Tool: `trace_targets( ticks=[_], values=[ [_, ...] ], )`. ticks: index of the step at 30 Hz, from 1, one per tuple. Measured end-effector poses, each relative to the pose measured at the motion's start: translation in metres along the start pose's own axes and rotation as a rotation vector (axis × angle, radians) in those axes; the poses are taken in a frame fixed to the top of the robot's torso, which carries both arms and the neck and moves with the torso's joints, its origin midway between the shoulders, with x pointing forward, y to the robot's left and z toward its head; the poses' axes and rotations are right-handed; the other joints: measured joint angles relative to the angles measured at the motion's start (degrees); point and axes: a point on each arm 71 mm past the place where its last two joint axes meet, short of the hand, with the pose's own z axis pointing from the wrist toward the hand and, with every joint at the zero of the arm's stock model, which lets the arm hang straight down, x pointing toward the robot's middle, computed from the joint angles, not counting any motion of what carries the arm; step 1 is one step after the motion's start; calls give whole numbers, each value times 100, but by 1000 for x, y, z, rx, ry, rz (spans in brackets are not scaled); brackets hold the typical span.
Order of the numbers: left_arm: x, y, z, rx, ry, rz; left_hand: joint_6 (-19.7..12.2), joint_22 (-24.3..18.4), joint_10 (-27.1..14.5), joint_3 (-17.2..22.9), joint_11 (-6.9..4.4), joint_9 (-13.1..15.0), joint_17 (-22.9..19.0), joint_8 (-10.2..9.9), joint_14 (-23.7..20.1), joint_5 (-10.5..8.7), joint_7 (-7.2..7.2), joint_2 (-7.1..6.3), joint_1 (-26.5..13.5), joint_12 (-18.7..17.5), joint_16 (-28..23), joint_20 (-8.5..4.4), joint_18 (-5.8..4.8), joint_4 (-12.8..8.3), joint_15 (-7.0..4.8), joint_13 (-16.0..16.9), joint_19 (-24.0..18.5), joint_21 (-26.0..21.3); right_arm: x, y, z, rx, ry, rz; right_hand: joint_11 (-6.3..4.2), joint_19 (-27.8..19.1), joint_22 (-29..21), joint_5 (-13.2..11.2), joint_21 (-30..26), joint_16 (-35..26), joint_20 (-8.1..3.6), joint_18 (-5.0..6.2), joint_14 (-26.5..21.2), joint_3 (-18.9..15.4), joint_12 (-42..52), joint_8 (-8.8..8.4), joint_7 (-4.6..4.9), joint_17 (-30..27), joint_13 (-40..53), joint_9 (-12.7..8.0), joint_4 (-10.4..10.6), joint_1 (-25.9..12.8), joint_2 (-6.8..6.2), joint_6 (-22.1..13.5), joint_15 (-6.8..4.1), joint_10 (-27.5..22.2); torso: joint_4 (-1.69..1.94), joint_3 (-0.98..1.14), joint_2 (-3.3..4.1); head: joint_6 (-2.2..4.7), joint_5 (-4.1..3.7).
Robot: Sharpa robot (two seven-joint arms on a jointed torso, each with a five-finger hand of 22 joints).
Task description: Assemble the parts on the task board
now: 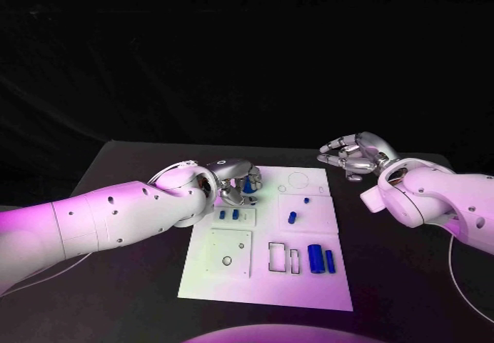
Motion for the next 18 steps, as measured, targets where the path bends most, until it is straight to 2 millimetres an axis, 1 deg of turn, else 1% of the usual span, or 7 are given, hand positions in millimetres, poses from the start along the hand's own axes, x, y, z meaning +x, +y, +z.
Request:
trace_targets(
  ticks=[3, 6, 8, 11, 12, 14, 18],
  values=[
    [1, -1, 2, 9, 11, 37, 26, 37, 0, -121, 0, -78, 61, -22, 89, 0, -18, 7, 8, -38, 210, 30, -1, 52, -5, -81, 31, 52, 0, 0, 0, 0, 0, 0, 0, 0, 0, 0, 0, 0, 0, 0, 0, 0, 0, 0, 0, 0, 0, -5, 0, 0, 0, 0, 0, 0, 1, 4, 0, -10, -6],
    [3, -3, 4, 13, 30, 69, 70, 63, 2, -198, -2, -139, 154, -49, 181, 0, -22, 12, 55, -56, 395, 14, -1, 99, -12, -139, 48, 80, 1, 0, 0, -1, 1, 0, 0, 0, 0, 0, 0, 0, 0, 0, 0, 0, 0, 0, 0, 0, 0, -5, 0, 0, 0, 0, 0, 0, 3, 6, 0, -17, -14],
    [5, -4, 6, 13, 44, 85, 121, 90, 41, -221, -41, -178, 231, -75, 241, 0, -30, 34, 89, -56, 541, 10, -1, 122, -11, -179, 51, 106, 1, 0, 0, -1, 2, 0, 0, 0, 0, 0, 0, 0, 0, 0, 0, 0, 0, 0, 0, 0, 0, -5, 0, 0, 0, 0, 0, 0, 3, 6, 0, -22, -16],
    [7, -4, 8, 8, 61, 103, 138, 127, 65, -279, -19, -254, 281, -152, 299, 0, -46, 57, 112, -85, 701, 10, -1, 180, -11, -235, 51, 153, 1, 0, 0, -1, 2, 0, 0, 0, 0, 0, 0, 0, 0, 0, 0, 0, 0, 0, 0, 0, 0, -5, 0, 0, 0, 0, 0, 0, 6, 7, -2, -31, -18],
    [7, -4, 9, 5, 68, 110, 138, 136, 86, -283, -40, -272, 296, -152, 299, 0, -46, 57, 112, -85, 739, 11, -1, 185, -11, -247, 52, 173, 1, 0, 0, -1, 2, 1, 0, 0, 0, 0, 0, 0, 0, 0, 0, 0, 0, 0, 0, 0, 0, -5, 0, 1, 0, 0, 0, 0, 6, 7, -3, -32, -20],
    [8, -3, 9, 1, 76, 117, 150, 148, 107, -283, -18, -288, 330, -152, 334, 0, -34, 59, 134, -85, 792, 23, 0, 185, -1, -260, 79, 182, 1, 0, 0, -2, 2, 1, 0, 0, 0, 0, 0, 0, 0, 0, 0, 0, 0, 0, 0, 0, 0, -5, 0, 1, 0, 0, 0, 0, 6, 7, -5, -33, -21],
    [9, -1, 11, -12, 88, 135, 312, 228, 204, -250, -9, -340, 358, -152, 371, 21, -19, 96, 195, -85, 942, 17, -1, 218, 0, -315, 127, 284, 1, 0, 0, -2, 2, 1, 21, 0, 0, 35, 0, 0, 0, 0, 0, 0, 0, 0, 0, 0, -7, -5, 0, 1, -1, 0, 0, -21, 6, 7, -7, -38, -25]
  ],
)
